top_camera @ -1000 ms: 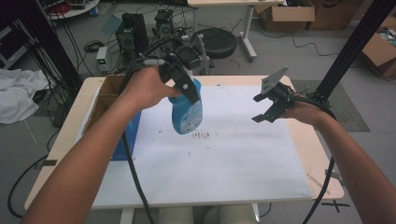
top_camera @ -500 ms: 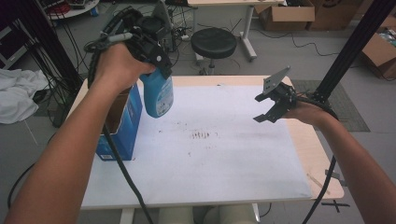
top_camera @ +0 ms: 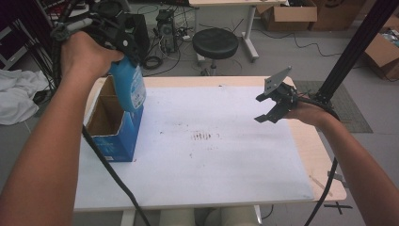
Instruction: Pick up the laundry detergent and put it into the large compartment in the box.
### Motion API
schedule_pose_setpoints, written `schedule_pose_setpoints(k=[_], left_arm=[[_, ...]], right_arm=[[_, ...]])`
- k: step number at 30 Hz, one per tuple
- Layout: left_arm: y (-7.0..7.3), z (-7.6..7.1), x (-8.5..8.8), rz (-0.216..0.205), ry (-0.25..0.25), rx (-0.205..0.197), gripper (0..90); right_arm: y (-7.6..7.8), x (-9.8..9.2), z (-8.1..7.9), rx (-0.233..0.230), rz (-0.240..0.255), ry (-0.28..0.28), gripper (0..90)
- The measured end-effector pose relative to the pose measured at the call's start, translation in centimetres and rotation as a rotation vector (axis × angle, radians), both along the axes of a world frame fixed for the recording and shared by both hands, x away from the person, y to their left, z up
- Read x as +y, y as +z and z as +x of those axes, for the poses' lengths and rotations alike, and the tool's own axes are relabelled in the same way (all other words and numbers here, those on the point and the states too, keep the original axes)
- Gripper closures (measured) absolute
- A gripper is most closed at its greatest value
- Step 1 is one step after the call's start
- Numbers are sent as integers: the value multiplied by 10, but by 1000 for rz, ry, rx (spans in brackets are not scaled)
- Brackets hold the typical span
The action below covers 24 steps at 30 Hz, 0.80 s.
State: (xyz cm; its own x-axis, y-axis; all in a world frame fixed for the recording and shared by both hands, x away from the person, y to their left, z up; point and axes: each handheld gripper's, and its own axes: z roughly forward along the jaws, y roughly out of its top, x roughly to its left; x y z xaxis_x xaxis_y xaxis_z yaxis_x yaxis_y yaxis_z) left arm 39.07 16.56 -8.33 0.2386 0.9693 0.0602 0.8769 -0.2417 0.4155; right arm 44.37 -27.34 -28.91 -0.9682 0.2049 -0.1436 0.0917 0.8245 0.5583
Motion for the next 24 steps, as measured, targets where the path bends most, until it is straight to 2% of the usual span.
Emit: schedule_pose_setpoints(k=[7,8,10,11,13,14,24], left_arm=[[-1,-2,17,-6,60,-5,379],[-2,-3,23,-8,82,-15,379],[-2,-3,25,-1,81,-10,379],[-5,-3,30,-2,100,-17,379],[-6,-3,33,1,105,-14,379],[-10,-4,38,-3,124,-24,379],[-30,-5,56,12,153,-34,379]], right_arm=[[-1,-1,1,0,1,-3,175],[-1,-1,1,-2,1,-4,175],[-1,-1,1,-3,1,-5,175],[0,-1,1,-3,1,-6,175],[0,-1,1,-4,2,-7,175],[0,-1,1,-5,1,-8,175],[0,0,0,-5,-3,-12,175]])
